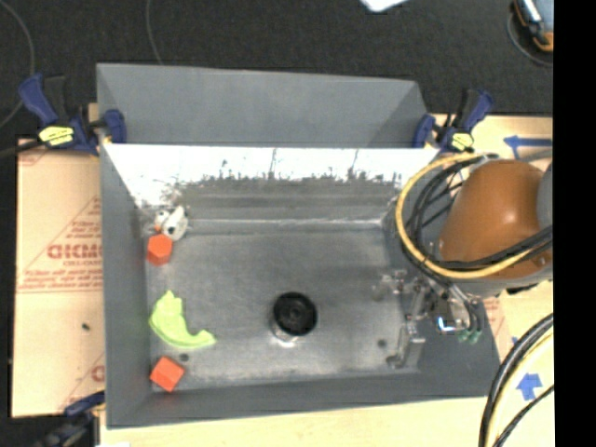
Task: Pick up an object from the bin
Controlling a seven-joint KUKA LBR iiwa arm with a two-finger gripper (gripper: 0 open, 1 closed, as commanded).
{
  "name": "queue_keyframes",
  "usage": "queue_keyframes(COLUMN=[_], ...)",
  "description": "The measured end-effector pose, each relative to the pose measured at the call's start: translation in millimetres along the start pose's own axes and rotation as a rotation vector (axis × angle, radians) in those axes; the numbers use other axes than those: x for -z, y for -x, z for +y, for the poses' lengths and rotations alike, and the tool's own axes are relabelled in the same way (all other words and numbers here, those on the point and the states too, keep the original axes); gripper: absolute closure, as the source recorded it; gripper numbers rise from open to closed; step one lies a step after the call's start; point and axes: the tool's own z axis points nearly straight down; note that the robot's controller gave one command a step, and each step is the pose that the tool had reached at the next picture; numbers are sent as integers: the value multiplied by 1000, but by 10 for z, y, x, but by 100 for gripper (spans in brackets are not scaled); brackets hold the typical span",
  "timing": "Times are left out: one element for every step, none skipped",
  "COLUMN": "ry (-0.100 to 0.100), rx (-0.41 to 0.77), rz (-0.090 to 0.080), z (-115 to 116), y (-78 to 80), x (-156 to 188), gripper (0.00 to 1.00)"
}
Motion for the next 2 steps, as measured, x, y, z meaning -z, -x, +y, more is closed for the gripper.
queue_keyframes(ry=[-1, -2], rx=[5, 5], rz=[-7, -8], z=[5, 17], y=[11, 18], x=[40, 22], gripper=[0, 0])
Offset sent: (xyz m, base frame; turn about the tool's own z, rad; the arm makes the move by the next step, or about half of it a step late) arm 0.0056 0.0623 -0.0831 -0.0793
